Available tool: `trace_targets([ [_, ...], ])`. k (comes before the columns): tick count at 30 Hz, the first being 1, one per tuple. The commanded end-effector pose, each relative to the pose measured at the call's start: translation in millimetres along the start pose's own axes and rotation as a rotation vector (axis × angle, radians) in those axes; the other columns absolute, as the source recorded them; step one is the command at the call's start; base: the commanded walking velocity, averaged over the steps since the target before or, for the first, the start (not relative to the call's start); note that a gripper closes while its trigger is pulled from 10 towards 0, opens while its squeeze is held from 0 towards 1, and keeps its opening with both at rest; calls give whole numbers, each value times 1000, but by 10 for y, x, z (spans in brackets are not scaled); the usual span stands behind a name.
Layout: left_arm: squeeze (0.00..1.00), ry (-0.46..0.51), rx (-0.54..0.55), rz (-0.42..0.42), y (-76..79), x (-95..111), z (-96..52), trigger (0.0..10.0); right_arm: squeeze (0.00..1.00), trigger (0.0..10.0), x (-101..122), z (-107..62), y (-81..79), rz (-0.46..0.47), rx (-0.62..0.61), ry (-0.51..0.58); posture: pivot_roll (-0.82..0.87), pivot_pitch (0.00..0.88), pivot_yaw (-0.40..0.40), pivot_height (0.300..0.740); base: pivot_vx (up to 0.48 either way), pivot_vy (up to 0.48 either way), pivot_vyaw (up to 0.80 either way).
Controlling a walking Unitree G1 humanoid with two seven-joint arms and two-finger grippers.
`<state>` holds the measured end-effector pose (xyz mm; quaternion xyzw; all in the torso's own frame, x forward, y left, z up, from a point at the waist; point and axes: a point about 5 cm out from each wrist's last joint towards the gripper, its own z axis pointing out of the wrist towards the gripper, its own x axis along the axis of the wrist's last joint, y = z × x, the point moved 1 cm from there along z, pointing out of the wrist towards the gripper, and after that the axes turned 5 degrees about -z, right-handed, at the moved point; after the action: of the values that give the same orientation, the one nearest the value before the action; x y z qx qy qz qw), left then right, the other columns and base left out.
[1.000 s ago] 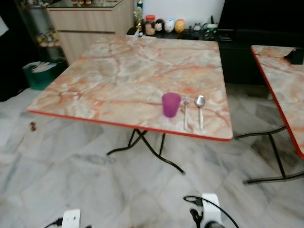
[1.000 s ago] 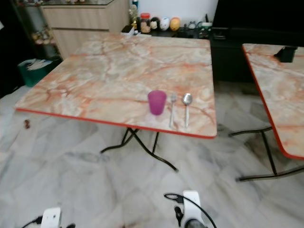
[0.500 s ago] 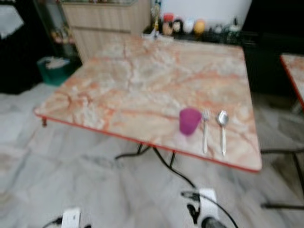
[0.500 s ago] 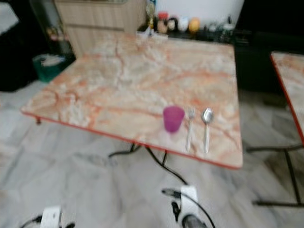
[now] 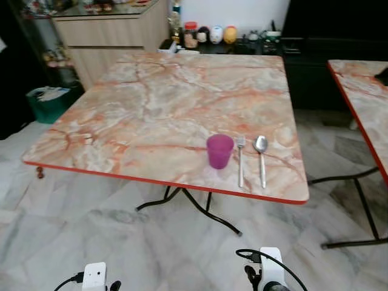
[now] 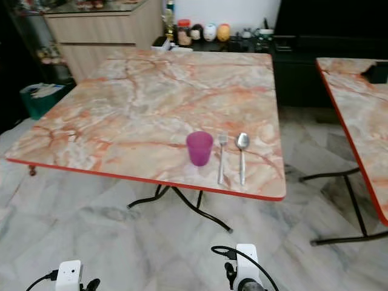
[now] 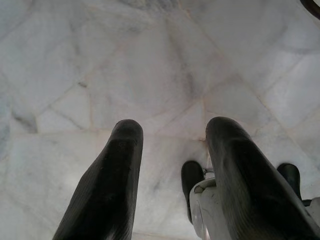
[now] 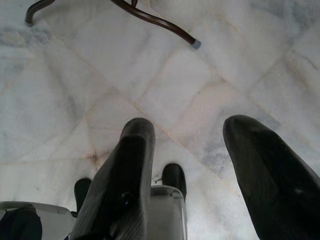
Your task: Setting the table
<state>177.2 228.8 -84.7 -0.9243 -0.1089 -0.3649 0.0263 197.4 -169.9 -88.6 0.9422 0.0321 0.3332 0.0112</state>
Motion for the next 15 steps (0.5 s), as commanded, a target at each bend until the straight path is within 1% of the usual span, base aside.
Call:
trace_targets([
  [1, 0, -16, 7, 9, -31, -34, -11, 10000, 0, 10000, -2, 4, -34, 8, 7, -10, -38, 0, 63, 723, 0, 0, -638],
  [6, 0, -16, 10, 2, -29, -29, -7, 10000, 0, 10000, 0, 5, -35, 6, 8, -10, -36, 0, 63, 723, 0, 0, -639],
  [8, 0, -16, 11, 2, -29, -29, -7, 10000, 0, 10000, 0, 5, -35, 6, 8, -9, -36, 0, 63, 723, 0, 480, -638],
  [10, 0, -11, 16, 16, -35, -19, -6, 10000, 0, 10000, 15, 5, -40, 11, 13, 4, -35, 0, 64, 723, 0, 480, 0],
  [15, 0, -19, 12, 20, -30, -30, -7, 10000, 0, 10000, 17, 5, -40, 12, 10, 7, -34, 0, 64, 723, 0, 350, 0],
])
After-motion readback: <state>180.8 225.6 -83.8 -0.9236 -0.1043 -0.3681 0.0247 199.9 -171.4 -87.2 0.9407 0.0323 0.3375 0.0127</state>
